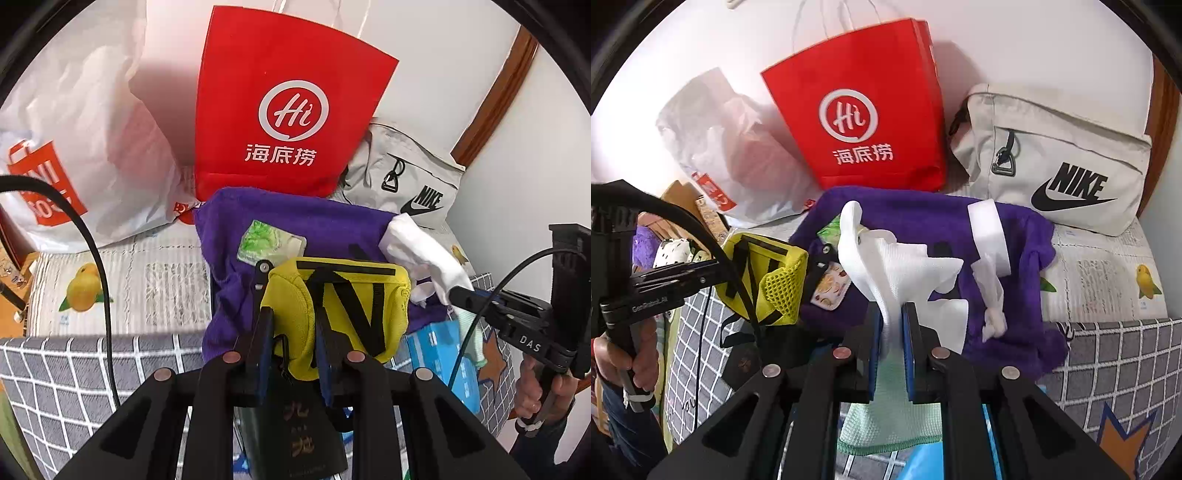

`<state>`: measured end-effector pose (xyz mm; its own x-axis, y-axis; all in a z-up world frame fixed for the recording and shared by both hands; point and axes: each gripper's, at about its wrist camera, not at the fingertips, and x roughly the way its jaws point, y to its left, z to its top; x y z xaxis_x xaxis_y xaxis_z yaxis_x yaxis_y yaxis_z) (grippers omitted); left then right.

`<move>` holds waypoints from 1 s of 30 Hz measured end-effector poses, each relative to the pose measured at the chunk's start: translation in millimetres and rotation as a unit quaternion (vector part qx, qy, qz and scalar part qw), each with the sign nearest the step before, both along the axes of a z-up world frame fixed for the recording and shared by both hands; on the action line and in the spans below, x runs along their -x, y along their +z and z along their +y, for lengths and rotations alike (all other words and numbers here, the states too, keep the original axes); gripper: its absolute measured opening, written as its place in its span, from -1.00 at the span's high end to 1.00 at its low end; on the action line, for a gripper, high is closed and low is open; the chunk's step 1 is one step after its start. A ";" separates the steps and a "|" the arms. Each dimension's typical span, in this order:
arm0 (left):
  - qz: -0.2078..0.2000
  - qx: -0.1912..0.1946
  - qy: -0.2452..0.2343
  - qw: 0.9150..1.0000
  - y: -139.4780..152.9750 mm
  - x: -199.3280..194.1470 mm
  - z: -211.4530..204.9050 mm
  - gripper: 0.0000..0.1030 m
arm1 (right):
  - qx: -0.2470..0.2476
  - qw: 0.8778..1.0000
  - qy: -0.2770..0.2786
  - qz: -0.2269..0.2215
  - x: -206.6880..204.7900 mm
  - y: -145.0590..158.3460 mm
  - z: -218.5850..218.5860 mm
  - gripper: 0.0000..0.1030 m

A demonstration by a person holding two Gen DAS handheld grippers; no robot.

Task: Organize soft objects
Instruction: 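Carry the glove and yellow pouch over the purple towel with both grippers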

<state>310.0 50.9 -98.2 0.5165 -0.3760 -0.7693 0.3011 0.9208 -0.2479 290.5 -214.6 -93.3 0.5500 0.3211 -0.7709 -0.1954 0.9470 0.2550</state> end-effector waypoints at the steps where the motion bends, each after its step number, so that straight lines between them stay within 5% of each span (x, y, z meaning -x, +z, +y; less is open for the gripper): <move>1: 0.001 -0.001 0.001 1.000 -1.7 -4.4 -1.2 0.60 | 0.000 1.000 0.002 0.003 -5.5 -2.8 0.7 0.77; 17: 0.038 -0.004 -0.004 0.999 -30.3 -64.3 -19.8 0.60 | 0.025 0.999 0.000 0.030 -69.5 -37.9 10.6 0.77; 30: 0.051 -0.015 -0.010 0.999 -42.4 -81.2 -29.5 0.60 | 0.044 0.994 0.007 0.098 -103.1 -79.1 16.4 0.77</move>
<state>391.2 21.4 -140.6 0.4283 -0.3615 -0.8282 0.2942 0.9223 -0.2504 393.6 -198.2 -172.3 0.3826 0.2547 -0.8881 -0.1636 0.9647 0.2062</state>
